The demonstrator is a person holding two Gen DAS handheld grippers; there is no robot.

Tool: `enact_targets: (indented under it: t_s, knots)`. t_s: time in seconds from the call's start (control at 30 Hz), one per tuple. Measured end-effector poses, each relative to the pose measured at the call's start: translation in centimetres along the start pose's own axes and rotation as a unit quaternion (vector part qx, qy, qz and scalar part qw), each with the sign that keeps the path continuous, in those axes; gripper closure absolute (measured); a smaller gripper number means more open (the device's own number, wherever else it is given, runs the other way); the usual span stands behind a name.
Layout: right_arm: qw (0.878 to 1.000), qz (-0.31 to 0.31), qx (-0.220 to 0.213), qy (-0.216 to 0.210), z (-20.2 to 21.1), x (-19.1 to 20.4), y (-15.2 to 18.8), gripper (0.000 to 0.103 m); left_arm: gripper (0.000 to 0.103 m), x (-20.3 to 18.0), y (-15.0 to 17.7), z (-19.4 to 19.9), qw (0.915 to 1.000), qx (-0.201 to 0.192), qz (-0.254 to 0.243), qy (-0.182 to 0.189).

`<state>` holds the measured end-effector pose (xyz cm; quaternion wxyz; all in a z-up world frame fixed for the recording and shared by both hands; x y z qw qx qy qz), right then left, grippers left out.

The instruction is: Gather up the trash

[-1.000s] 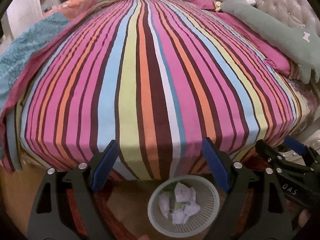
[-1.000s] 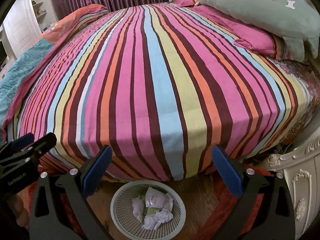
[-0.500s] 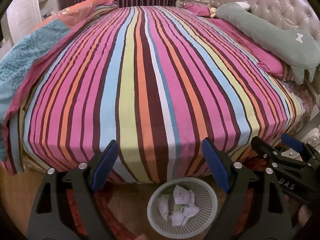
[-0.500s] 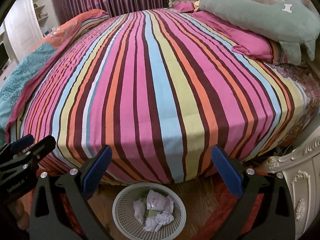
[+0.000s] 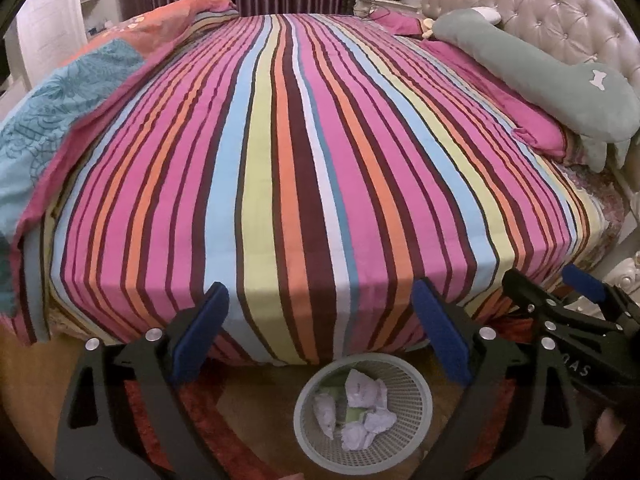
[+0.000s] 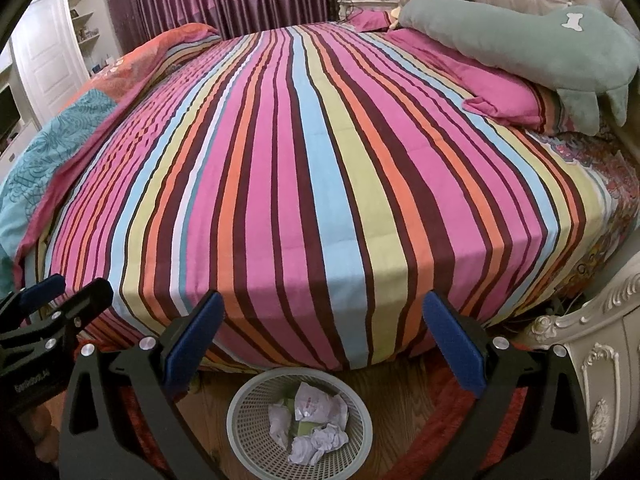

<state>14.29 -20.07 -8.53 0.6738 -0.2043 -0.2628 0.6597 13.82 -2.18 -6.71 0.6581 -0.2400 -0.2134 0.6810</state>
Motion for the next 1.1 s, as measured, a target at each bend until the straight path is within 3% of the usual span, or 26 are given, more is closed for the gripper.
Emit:
enact_targets:
  t_s: [0.43, 0.6, 0.77, 1.1]
  knots:
    - [1.0, 0.001, 0.0, 0.0, 0.0, 0.0, 0.0, 0.008, 0.013, -0.1, 0.2, 0.1, 0.9998, 0.006, 0.008, 0.015]
    - [1.0, 0.001, 0.0, -0.001, 0.1, 0.0, 0.0, 0.008, 0.013, 0.2, 0.2, 0.3, 0.9997, -0.004, 0.0, -0.023]
    - [1.0, -0.001, -0.001, 0.0, 0.1, 0.1, 0.0, 0.008, 0.013, 0.3, 0.2, 0.7, 0.9995, -0.011, -0.004, -0.029]
    - [1.0, 0.003, -0.007, 0.0, 0.5, 0.4, -0.1, 0.008, 0.013, -0.7, 0.4, 0.4, 0.9998, 0.005, -0.017, -0.004]
Point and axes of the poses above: each gripper's, at about its wrist camera, not at the fingertips, and z roughly against the way its jaws point, x to its left, y to its underside, the point moved 10 cm from there along -z, roughly the way its jaws point
